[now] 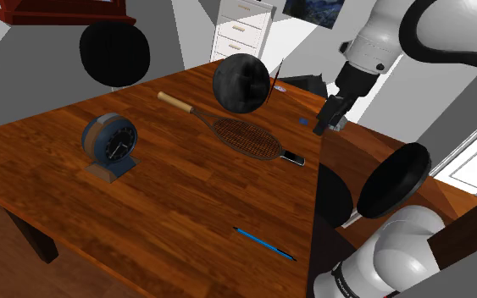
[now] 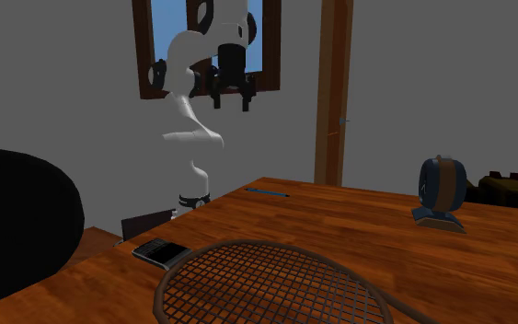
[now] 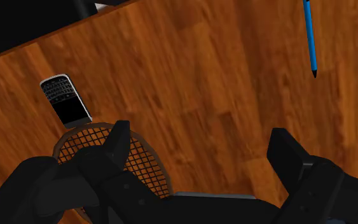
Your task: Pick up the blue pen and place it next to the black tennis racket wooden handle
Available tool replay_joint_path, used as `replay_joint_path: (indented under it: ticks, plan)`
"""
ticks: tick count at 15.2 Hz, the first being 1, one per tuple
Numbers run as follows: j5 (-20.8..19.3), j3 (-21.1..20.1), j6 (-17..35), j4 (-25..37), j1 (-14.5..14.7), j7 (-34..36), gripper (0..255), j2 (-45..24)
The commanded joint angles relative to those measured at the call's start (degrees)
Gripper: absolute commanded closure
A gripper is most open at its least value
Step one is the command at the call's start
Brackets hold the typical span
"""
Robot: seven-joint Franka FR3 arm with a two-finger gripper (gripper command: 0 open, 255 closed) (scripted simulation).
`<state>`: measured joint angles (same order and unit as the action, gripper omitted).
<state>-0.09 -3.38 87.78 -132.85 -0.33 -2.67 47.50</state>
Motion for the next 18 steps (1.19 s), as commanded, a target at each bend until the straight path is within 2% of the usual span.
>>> replay_joint_path:
  ticks: [1,10,18]
  plan:
    - [0.0,0.0,0.0,0.0,0.0,0.0,0,0.0]
    - [6.1,-5.2,13.2,-15.4,6.3,-0.1,0,3.4]
    - [12.6,-11.3,26.8,-26.1,13.5,-0.2,0,1.8]
